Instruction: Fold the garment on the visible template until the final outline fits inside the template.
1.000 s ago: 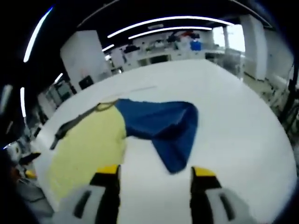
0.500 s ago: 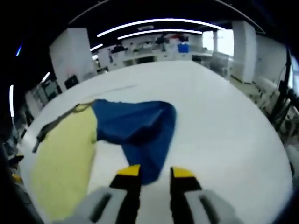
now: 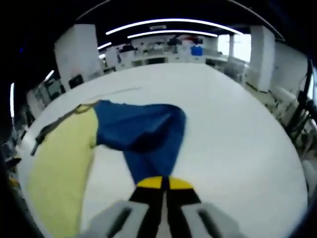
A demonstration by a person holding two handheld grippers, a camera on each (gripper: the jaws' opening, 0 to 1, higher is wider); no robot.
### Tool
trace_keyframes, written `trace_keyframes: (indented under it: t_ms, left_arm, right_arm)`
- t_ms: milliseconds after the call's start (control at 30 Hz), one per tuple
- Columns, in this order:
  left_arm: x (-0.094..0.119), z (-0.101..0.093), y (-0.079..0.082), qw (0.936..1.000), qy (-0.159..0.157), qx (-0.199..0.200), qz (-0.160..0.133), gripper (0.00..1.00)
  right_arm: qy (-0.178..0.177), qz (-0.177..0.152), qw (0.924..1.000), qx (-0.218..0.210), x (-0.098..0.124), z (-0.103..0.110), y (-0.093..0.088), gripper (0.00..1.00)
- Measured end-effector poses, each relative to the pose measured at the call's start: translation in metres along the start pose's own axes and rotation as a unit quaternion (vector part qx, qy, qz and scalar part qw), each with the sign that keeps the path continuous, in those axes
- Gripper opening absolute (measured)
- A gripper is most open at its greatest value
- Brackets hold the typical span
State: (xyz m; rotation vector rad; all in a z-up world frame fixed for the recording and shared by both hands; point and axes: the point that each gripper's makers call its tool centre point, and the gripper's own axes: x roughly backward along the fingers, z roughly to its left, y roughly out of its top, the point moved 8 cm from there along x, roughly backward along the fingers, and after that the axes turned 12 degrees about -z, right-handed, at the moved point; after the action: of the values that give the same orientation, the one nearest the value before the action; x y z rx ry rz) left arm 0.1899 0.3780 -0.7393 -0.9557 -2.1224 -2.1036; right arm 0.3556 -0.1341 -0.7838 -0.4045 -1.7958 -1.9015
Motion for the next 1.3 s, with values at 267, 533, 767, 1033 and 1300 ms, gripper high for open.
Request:
trace_keyframes:
  t_ms: [267,533,767,1033,1300]
  left_arm:
    - [-0.002,0.004,-0.001,1.0,-0.002,-0.001,-0.005,0.92]
    - [-0.002,0.005,0.0,0.9999,-0.01,-0.005,-0.008,0.94]
    - [-0.001,-0.001,0.003,0.9998,-0.014,-0.008,-0.013,0.95]
    - [-0.001,-0.014,0.007,0.9996,-0.018,-0.01,-0.018,0.98]
    - [0.002,-0.018,0.009,0.9996,-0.019,-0.011,-0.018,0.99]
  right_arm:
    - [-0.026,-0.012,0.9996,0.007,0.002,-0.029,0.016,0.0]
    - [-0.065,-0.012,0.9978,0.008,0.001,-0.06,0.03,0.0]
    - [-0.09,0.0,0.9956,0.025,-0.001,-0.083,0.031,0.0]
    - [-0.095,0.006,0.9954,0.011,0.004,-0.08,0.025,0.0]
    - [-0.099,-0.004,0.9935,-0.057,0.006,-0.075,0.03,0.0]
